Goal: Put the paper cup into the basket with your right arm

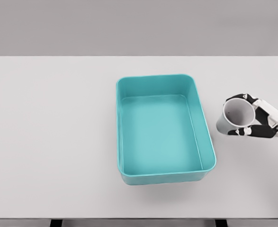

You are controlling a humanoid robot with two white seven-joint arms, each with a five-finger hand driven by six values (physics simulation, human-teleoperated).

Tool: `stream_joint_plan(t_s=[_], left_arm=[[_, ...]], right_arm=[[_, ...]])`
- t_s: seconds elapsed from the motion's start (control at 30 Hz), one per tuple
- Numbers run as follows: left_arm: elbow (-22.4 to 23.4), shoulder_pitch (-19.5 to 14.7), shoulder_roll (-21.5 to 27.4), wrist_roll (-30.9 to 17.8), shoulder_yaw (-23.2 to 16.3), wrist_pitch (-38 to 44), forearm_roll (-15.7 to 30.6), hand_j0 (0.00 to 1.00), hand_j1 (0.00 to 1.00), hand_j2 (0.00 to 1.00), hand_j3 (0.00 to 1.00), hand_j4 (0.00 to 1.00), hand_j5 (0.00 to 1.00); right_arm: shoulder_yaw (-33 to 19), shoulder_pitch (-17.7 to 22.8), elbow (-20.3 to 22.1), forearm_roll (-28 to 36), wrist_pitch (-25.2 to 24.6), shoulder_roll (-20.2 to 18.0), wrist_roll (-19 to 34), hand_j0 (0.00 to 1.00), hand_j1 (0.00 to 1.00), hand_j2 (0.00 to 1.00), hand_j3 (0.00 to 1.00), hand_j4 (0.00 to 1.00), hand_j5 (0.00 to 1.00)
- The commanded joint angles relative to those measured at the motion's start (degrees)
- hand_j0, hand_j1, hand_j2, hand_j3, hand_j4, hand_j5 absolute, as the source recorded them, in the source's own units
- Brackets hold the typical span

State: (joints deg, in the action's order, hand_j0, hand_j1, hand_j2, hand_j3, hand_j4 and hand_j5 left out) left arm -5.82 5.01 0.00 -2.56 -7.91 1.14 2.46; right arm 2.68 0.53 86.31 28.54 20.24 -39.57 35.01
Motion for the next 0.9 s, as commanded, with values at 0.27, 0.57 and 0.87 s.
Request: stream_joint_plan(t_s=[0.27, 0.57, 0.87], left_arm=[[0.0, 0.0, 0.0, -0.1, 0.0, 0.0, 0.0, 1.00, 1.00, 1.00, 1.00, 1.00, 1.00], [0.0, 0.0, 0.0, 0.0, 0.0, 0.0, 0.0, 1.00, 1.00, 1.00, 1.00, 1.00, 1.00], [0.0, 0.0, 0.0, 0.0, 0.0, 0.0, 0.0, 1.00, 1.00, 1.00, 1.00, 1.00, 1.00]], right_arm=[[-3.6, -0.4, 9.0, -5.7, 0.9, 0.7, 0.0, 0.50, 0.50, 0.50, 0.50, 0.50, 0.50], [-3.6, -2.7, 11.7, -11.2, 5.4, 0.9, 0.0, 0.50, 0.50, 0.50, 0.50, 0.50, 0.50], [-2.9, -3.9, 14.2, -21.8, 14.4, 3.5, 0.0, 0.48, 0.48, 0.48, 0.48, 0.48, 0.48]])
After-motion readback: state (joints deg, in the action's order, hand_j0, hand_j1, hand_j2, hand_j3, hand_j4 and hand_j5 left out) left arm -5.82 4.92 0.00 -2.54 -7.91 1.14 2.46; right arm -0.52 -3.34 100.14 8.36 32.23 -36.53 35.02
